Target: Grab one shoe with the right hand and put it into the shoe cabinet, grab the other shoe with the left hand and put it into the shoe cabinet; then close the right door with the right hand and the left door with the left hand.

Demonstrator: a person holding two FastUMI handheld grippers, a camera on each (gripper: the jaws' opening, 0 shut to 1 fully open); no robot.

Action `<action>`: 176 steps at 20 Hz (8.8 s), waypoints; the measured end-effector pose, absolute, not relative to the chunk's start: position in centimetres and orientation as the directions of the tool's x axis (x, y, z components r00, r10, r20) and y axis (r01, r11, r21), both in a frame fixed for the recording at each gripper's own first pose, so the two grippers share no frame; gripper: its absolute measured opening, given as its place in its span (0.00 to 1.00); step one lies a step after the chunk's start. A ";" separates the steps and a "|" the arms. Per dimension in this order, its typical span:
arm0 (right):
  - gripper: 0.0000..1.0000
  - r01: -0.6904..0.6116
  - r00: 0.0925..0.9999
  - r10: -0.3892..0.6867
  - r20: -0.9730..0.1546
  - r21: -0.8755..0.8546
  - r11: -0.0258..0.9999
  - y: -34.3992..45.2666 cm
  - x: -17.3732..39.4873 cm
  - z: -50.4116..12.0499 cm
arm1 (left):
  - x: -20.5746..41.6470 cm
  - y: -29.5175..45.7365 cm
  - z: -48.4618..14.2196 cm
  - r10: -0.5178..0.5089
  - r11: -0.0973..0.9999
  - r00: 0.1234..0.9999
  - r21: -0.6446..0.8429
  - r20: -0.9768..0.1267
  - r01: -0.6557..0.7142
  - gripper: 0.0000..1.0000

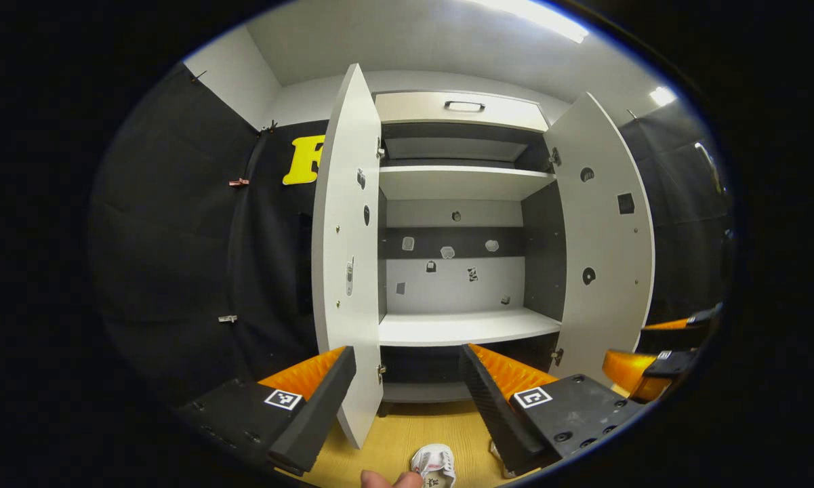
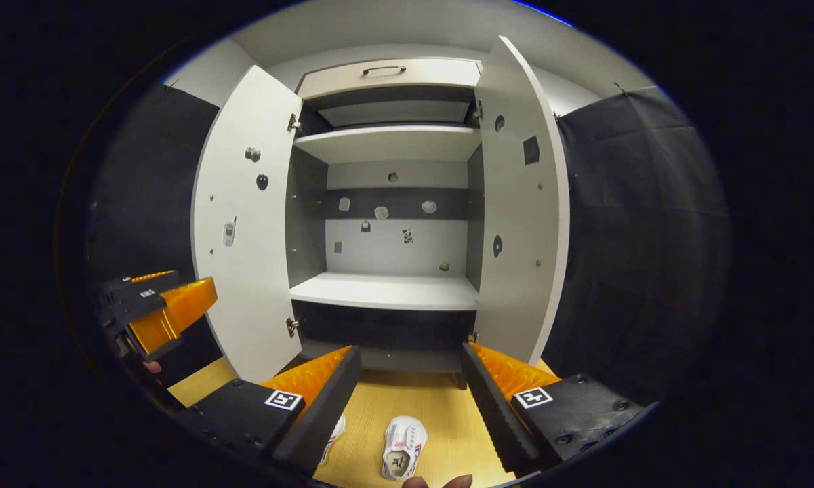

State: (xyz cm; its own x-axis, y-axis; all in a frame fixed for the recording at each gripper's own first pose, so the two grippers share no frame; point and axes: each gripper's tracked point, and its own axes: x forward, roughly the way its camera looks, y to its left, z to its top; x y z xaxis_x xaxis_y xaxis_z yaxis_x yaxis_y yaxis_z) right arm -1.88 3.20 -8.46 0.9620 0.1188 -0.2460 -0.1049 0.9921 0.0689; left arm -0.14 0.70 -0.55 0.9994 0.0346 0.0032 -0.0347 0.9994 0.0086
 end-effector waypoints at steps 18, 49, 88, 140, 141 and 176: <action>0.60 -0.048 0.625 0.175 -0.761 0.186 0.981 7.3 -5.9 -37.9 | -1.5 3.7 -6.7 0.117 0.992 0.986 0.060 -0.116 -0.110 0.97; 0.05 -0.101 0.733 0.211 -0.646 0.203 0.974 6.6 0.5 -32.5 | -0.5 6.1 -9.7 0.119 0.993 0.980 0.036 -0.162 -0.115 0.97; 0.05 -0.139 0.772 -0.050 -0.633 -0.246 0.959 8.1 43.1 -17.6 | 2.4 3.1 -12.1 -0.003 1.000 0.981 -0.022 -0.194 -0.001 0.97; 0.98 -0.123 0.978 0.106 -0.178 -0.090 0.988 -0.4 3.7 -3.2 | 4.0 -0.9 -43.4 -0.014 0.980 0.795 0.149 -0.606 0.131 0.16; 0.98 -0.124 0.977 0.107 -0.184 -0.086 0.988 -0.5 3.7 -3.4 | 4.2 -0.7 -43.5 -0.011 0.981 0.790 0.145 -0.613 0.126 0.12; 0.98 -0.130 0.965 0.159 -0.207 0.148 0.980 -12.8 0.2 -5.6 | 19.8 -5.3 -6.4 0.159 0.954 0.863 -0.149 -0.480 -0.259 0.05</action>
